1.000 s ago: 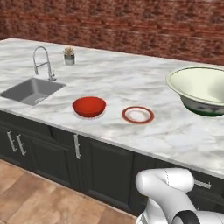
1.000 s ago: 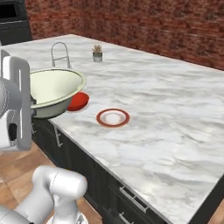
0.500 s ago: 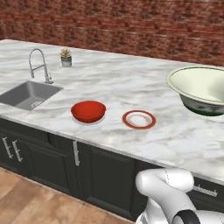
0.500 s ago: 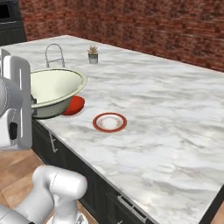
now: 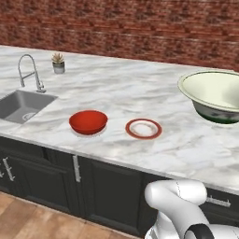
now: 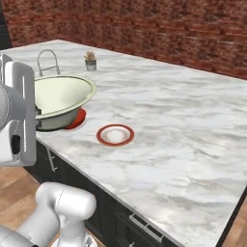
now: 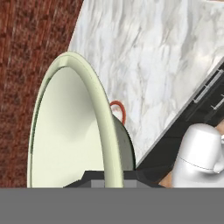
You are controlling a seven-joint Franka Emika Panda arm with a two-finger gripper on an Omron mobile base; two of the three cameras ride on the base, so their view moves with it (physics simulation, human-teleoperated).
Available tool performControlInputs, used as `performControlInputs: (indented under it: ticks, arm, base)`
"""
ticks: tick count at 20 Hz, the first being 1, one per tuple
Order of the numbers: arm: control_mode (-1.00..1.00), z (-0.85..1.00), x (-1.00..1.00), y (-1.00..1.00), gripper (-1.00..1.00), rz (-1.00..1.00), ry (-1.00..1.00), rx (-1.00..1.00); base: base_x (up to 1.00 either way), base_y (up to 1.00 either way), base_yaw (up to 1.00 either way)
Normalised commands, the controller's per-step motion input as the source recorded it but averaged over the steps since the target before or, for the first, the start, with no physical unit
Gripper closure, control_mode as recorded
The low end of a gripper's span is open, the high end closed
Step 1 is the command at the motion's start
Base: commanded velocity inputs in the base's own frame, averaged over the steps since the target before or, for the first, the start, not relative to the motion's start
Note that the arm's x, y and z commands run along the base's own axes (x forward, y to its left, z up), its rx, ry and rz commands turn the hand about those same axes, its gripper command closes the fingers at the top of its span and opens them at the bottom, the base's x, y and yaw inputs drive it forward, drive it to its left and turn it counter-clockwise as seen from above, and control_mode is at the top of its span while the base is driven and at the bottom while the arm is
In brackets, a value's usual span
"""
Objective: Move the bowls from the cabinet to the plates on the dining table.
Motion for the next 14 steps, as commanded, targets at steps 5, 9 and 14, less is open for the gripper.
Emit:
performControlInputs:
  ticks: [5,9,14]
  arm:
    - [1.00,0.00,0.00,0.00,1.00,0.00,0.00,0.00]
    - [1.00,0.00,0.00,0.00,1.00,0.00,0.00,0.00]
    - [1.00,0.00,0.00,0.00,1.00,0.00,0.00,0.00]
  base:
    - [0.38,0.27,-0.13]
    - [0.58,0.24,-0.05]
    - [0.58,0.34,-0.01]
